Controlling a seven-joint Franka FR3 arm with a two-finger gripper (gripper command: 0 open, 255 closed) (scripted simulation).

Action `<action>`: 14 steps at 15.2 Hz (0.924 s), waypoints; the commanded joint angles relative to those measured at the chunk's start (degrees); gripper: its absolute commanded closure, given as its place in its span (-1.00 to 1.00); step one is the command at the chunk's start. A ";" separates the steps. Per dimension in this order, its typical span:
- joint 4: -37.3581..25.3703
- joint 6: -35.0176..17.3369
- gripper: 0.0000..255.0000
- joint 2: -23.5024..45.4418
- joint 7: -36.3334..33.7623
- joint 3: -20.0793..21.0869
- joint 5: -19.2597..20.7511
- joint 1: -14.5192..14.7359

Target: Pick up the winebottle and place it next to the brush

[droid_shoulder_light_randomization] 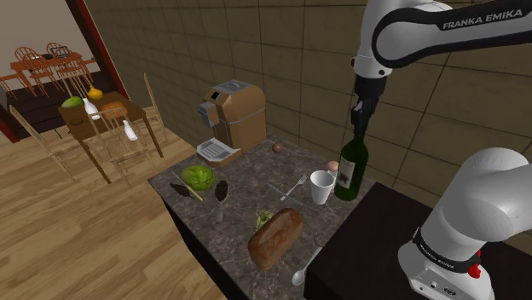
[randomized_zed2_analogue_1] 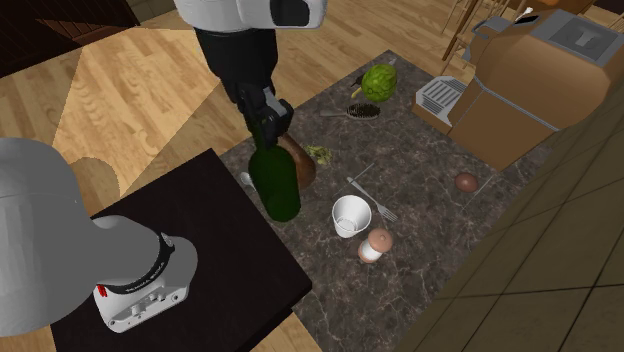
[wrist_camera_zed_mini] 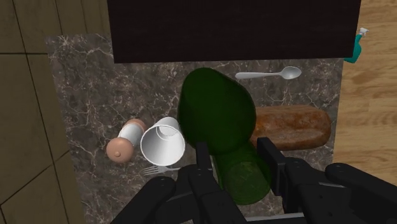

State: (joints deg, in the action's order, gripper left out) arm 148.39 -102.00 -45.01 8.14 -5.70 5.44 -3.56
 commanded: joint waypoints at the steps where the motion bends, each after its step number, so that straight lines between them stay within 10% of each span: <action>1: -1.64 1.68 1.00 -0.04 0.09 0.08 -0.08 0.03; 14: -12.36 11.24 1.00 1.11 0.41 0.65 -0.66 0.28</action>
State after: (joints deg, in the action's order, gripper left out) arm 136.85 -91.54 -43.93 8.48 -5.05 4.77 -3.27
